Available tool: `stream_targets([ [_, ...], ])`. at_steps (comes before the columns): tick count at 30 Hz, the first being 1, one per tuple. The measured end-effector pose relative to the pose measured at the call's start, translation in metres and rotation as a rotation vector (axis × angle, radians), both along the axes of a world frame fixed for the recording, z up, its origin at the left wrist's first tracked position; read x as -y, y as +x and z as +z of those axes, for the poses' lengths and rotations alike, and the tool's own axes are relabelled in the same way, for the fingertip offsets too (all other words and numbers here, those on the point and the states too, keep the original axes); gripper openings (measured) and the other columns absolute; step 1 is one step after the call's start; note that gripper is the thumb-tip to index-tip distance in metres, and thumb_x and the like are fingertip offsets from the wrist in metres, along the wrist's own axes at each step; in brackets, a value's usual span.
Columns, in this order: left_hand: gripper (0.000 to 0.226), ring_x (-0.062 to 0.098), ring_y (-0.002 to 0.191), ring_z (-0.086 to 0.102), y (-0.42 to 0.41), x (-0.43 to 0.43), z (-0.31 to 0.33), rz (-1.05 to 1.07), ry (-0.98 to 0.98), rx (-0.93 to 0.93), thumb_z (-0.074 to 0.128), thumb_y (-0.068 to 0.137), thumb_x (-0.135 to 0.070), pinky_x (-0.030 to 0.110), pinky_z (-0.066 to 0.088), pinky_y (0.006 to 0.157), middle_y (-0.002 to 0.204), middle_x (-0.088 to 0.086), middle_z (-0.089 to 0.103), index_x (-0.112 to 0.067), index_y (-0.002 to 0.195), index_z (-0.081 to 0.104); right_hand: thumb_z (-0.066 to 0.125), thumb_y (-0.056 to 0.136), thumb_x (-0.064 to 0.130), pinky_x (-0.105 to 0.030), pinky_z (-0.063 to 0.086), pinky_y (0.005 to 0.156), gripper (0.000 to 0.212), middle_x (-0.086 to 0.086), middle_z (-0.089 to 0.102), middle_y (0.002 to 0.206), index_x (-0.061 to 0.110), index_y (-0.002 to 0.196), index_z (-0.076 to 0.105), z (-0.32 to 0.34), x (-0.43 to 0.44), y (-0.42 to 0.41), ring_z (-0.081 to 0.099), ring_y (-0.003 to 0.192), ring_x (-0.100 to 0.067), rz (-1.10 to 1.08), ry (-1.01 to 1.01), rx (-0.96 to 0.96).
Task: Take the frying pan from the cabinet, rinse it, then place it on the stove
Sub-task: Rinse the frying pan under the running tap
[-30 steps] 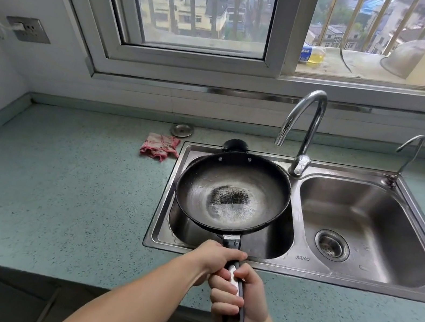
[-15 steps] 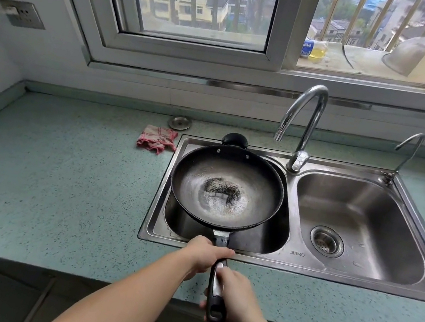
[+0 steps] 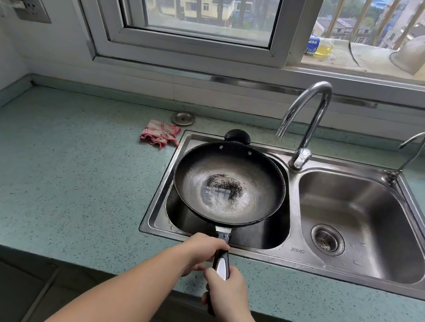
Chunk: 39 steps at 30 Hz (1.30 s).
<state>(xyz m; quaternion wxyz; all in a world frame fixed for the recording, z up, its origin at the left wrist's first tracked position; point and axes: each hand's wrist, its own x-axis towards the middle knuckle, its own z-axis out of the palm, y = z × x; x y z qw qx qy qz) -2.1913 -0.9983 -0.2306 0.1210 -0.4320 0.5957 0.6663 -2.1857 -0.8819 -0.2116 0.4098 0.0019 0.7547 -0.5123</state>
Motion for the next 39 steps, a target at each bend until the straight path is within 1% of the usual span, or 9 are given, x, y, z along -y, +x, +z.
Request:
stream_targets([
  [3, 0.006, 0.013, 0.078, 0.063, 0.001, -0.002, 0.001, 0.022, 0.029, -0.004, 0.064, 0.085, -0.022, 0.027, 0.042, 0.068, 0.083, -0.001, 0.067, -0.018, 0.086, 0.068, 0.060, 0.080, 0.013, -0.022, 0.039, 0.041, 0.026, -0.005, 0.054, 0.057, -0.001, 0.102, 0.060, 0.001, 0.000, -0.007, 0.055, 0.042, -0.019, 0.011, -0.022, 0.086],
  [7, 0.007, 0.014, 0.067, 0.059, 0.001, -0.002, 0.003, 0.019, 0.042, 0.000, 0.060, 0.083, -0.018, 0.022, 0.039, 0.055, 0.086, 0.007, 0.065, -0.014, 0.087, 0.064, 0.061, 0.081, 0.012, -0.022, 0.043, 0.040, 0.032, -0.008, 0.054, 0.066, -0.005, 0.108, 0.059, 0.000, 0.001, -0.014, 0.057, 0.043, -0.019, 0.022, -0.041, 0.153],
  [13, 0.008, 0.013, 0.067, 0.060, 0.002, -0.002, 0.001, 0.003, 0.055, 0.023, 0.058, 0.084, -0.016, 0.022, 0.040, 0.054, 0.088, 0.008, 0.067, -0.012, 0.088, 0.064, 0.058, 0.082, 0.010, -0.024, 0.042, 0.043, 0.026, -0.010, 0.054, 0.067, -0.004, 0.104, 0.056, -0.004, 0.001, -0.013, 0.051, 0.039, -0.018, -0.002, -0.040, 0.176],
  [17, 0.007, 0.012, 0.069, 0.059, 0.001, -0.002, 0.001, -0.007, 0.069, 0.016, 0.058, 0.086, -0.014, 0.023, 0.042, 0.058, 0.087, 0.007, 0.066, -0.012, 0.088, 0.064, 0.055, 0.084, 0.009, -0.024, 0.042, 0.042, 0.025, -0.011, 0.054, 0.067, -0.003, 0.105, 0.058, -0.008, 0.002, -0.014, 0.051, 0.039, -0.017, -0.015, -0.047, 0.192],
  [20, 0.007, 0.011, 0.069, 0.059, 0.002, -0.003, -0.001, -0.010, 0.070, 0.019, 0.058, 0.088, -0.012, 0.022, 0.042, 0.056, 0.089, 0.007, 0.065, -0.011, 0.092, 0.064, 0.056, 0.084, 0.011, -0.022, 0.041, 0.041, 0.026, -0.009, 0.054, 0.065, -0.003, 0.106, 0.061, -0.010, 0.002, -0.012, 0.052, 0.038, -0.016, -0.010, -0.046, 0.193],
  [28, 0.007, 0.012, 0.073, 0.060, 0.004, -0.001, -0.001, -0.021, 0.051, 0.032, 0.059, 0.086, -0.009, 0.021, 0.042, 0.054, 0.089, 0.008, 0.066, -0.014, 0.084, 0.063, 0.053, 0.088, 0.012, -0.022, 0.043, 0.043, 0.026, -0.009, 0.054, 0.067, -0.002, 0.108, 0.060, -0.012, 0.002, -0.010, 0.053, 0.040, -0.016, 0.020, -0.035, 0.196],
  [32, 0.005, 0.014, 0.069, 0.061, 0.005, -0.001, -0.003, -0.021, 0.027, 0.041, 0.060, 0.086, -0.008, 0.020, 0.038, 0.049, 0.087, 0.010, 0.067, -0.011, 0.083, 0.064, 0.054, 0.088, 0.012, -0.020, 0.040, 0.041, 0.023, -0.009, 0.052, 0.067, 0.000, 0.105, 0.064, -0.008, 0.001, -0.010, 0.053, 0.044, -0.017, 0.056, -0.037, 0.203],
  [35, 0.013, 0.014, 0.066, 0.058, 0.004, -0.001, -0.004, -0.016, 0.001, 0.039, 0.062, 0.085, -0.007, 0.019, 0.036, 0.046, 0.082, 0.009, 0.065, -0.014, 0.074, 0.060, 0.053, 0.089, 0.010, -0.017, 0.037, 0.038, 0.011, -0.010, 0.052, 0.071, 0.006, 0.093, 0.062, -0.006, 0.000, -0.012, 0.054, 0.050, -0.019, 0.094, -0.034, 0.187],
  [39, 0.019, 0.014, 0.066, 0.057, 0.003, -0.001, -0.008, -0.029, -0.025, 0.052, 0.065, 0.084, -0.009, 0.021, 0.039, 0.052, 0.079, 0.006, 0.064, -0.017, 0.068, 0.057, 0.051, 0.090, 0.010, -0.022, 0.044, 0.048, 0.011, -0.011, 0.054, 0.074, 0.014, 0.082, 0.059, -0.006, -0.001, -0.014, 0.057, 0.056, -0.021, 0.131, -0.019, 0.143],
])
